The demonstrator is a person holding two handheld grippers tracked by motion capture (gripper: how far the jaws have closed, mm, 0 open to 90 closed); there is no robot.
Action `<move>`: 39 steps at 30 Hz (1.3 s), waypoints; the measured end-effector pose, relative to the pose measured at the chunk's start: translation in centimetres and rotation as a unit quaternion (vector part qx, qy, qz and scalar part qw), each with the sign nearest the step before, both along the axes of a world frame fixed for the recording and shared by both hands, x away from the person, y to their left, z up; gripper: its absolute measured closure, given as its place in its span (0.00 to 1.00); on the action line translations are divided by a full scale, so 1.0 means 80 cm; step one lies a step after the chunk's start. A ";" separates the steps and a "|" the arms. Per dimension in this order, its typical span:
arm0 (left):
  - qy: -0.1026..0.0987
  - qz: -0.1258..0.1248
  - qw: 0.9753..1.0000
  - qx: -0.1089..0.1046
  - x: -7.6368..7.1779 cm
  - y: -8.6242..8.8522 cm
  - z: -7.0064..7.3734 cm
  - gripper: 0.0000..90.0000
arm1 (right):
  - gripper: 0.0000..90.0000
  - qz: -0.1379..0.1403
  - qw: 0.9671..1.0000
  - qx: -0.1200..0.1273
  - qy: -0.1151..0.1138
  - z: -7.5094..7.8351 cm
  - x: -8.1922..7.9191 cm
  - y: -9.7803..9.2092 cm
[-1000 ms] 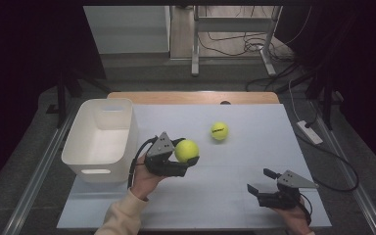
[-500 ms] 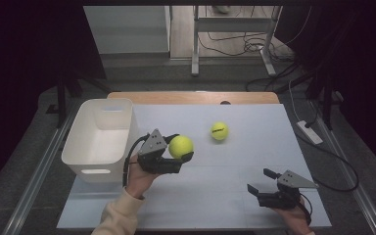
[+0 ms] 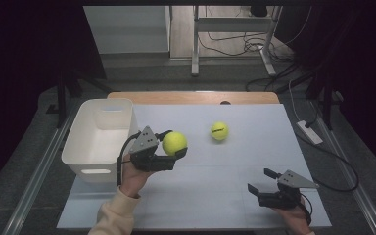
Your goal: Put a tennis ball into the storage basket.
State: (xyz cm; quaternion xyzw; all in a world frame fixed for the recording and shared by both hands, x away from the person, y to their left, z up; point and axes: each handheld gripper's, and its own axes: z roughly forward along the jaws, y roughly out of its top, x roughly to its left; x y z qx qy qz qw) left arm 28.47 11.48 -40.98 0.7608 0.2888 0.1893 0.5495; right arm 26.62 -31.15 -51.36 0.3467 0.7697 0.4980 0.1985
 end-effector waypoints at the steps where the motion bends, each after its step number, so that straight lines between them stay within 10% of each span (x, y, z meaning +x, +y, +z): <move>1: -0.001 0.001 1.000 -0.002 -0.001 0.001 0.001 0.30 | 0.13 0.000 1.000 0.000 0.000 0.000 0.000 0.000; 15: 0.004 0.033 0.999 -0.034 0.003 0.033 0.011 0.30 | 0.13 -0.002 1.000 0.011 -0.002 0.002 -0.002 0.003; 39: -0.016 0.072 0.997 -0.009 0.019 0.051 0.042 0.30 | 0.14 -0.002 1.000 0.002 -0.002 0.001 -0.002 0.000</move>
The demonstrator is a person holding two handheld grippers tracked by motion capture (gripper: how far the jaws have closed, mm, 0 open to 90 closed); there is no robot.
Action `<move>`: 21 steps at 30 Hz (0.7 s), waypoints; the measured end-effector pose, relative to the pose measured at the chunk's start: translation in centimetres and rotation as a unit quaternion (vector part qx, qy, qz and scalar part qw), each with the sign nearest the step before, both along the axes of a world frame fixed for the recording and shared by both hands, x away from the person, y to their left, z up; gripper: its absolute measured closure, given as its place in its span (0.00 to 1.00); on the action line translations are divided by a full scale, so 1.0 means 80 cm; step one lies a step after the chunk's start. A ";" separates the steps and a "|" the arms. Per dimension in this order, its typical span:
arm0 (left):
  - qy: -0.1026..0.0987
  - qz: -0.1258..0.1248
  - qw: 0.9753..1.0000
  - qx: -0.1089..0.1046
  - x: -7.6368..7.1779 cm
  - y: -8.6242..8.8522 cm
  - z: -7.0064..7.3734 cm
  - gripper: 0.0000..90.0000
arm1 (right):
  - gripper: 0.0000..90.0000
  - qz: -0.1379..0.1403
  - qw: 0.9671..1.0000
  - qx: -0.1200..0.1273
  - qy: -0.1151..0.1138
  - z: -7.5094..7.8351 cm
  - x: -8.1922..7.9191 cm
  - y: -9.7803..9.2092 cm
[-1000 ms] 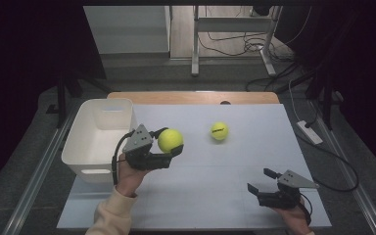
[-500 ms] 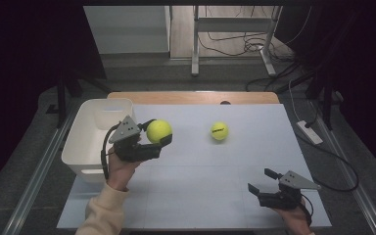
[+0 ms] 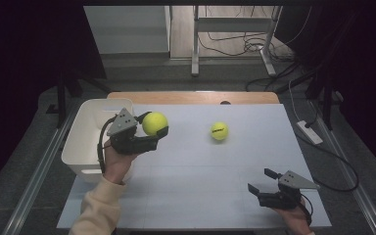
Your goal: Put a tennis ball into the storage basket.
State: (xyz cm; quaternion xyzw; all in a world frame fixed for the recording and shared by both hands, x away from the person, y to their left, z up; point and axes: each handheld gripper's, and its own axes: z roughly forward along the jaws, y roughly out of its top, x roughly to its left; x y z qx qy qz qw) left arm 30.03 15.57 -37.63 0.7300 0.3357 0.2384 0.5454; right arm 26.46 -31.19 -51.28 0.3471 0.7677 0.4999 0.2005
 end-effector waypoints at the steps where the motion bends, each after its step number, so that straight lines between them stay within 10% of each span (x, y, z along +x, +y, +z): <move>1: -0.001 0.003 1.000 0.003 0.001 0.001 0.001 0.30 | 0.14 0.000 1.000 0.000 0.000 0.000 0.000 0.000; 21: -0.002 0.046 0.999 0.014 0.016 0.028 0.009 0.30 | 0.14 0.002 1.000 -0.001 -0.002 -0.001 0.000 0.001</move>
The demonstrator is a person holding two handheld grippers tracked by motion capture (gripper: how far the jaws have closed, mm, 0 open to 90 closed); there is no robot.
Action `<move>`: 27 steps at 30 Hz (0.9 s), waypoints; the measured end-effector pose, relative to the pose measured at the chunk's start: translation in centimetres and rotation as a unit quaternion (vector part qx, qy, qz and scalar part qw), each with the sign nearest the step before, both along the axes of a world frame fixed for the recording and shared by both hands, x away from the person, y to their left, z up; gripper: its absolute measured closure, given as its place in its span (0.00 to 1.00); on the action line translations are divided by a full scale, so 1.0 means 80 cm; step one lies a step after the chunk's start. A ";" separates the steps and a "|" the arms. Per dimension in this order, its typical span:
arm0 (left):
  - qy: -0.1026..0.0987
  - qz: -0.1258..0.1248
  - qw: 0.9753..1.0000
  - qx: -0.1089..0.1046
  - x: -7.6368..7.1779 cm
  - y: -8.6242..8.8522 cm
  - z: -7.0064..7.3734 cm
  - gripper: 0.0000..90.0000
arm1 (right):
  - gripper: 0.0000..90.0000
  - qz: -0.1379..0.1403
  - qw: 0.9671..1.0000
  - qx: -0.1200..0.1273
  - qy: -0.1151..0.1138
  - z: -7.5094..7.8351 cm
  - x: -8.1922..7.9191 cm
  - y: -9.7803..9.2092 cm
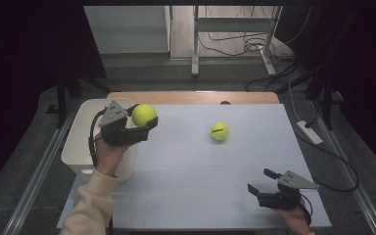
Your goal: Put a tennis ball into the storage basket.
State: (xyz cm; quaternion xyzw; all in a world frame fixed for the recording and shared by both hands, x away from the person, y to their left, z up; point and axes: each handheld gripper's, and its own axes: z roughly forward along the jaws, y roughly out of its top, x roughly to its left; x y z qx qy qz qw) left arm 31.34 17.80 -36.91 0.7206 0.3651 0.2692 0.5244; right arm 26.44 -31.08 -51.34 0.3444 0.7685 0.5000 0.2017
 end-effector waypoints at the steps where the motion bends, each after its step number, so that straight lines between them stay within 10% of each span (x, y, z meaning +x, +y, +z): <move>1: 0.000 0.001 1.000 0.001 0.001 0.001 0.000 0.30 | 0.14 0.000 1.000 0.000 0.000 0.000 0.000 0.000; 27: 0.014 0.040 0.999 -0.007 0.024 0.028 -0.006 0.30 | 0.14 -0.003 1.000 -0.005 -0.006 0.000 -0.002 0.000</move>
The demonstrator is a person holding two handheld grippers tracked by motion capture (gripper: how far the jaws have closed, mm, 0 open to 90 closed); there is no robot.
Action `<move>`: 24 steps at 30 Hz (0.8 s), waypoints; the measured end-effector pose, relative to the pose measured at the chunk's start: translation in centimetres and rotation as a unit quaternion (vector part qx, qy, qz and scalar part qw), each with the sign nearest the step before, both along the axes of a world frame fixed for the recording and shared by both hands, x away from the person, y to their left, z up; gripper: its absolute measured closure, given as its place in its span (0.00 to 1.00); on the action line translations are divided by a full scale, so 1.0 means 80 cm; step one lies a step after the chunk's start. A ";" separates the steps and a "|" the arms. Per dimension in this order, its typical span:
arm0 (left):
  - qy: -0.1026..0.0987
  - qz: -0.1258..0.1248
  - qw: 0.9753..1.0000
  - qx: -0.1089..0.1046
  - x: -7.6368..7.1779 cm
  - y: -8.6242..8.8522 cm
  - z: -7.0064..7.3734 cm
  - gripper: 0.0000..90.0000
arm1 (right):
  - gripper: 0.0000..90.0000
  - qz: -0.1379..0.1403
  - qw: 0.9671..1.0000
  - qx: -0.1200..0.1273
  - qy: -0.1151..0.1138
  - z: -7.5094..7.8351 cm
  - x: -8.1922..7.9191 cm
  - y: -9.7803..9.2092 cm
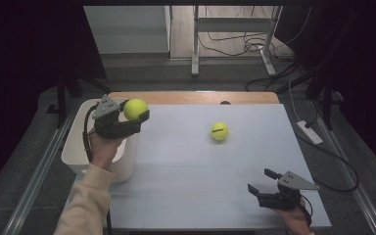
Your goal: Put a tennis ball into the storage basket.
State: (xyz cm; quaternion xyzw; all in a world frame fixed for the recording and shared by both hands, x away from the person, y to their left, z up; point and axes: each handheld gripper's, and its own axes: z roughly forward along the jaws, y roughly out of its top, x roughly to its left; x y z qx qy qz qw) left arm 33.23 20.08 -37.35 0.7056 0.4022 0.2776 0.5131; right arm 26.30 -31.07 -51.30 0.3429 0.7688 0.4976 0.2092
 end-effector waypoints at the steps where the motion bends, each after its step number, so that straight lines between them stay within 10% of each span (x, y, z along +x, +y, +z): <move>1: 0.002 0.002 1.000 0.001 0.001 0.001 0.000 0.30 | 0.14 0.000 1.000 0.000 0.000 0.000 0.000 0.000; 24: 0.016 0.048 0.999 0.000 0.019 0.040 0.008 0.30 | 0.14 -0.001 1.000 -0.007 0.002 -0.001 0.000 0.001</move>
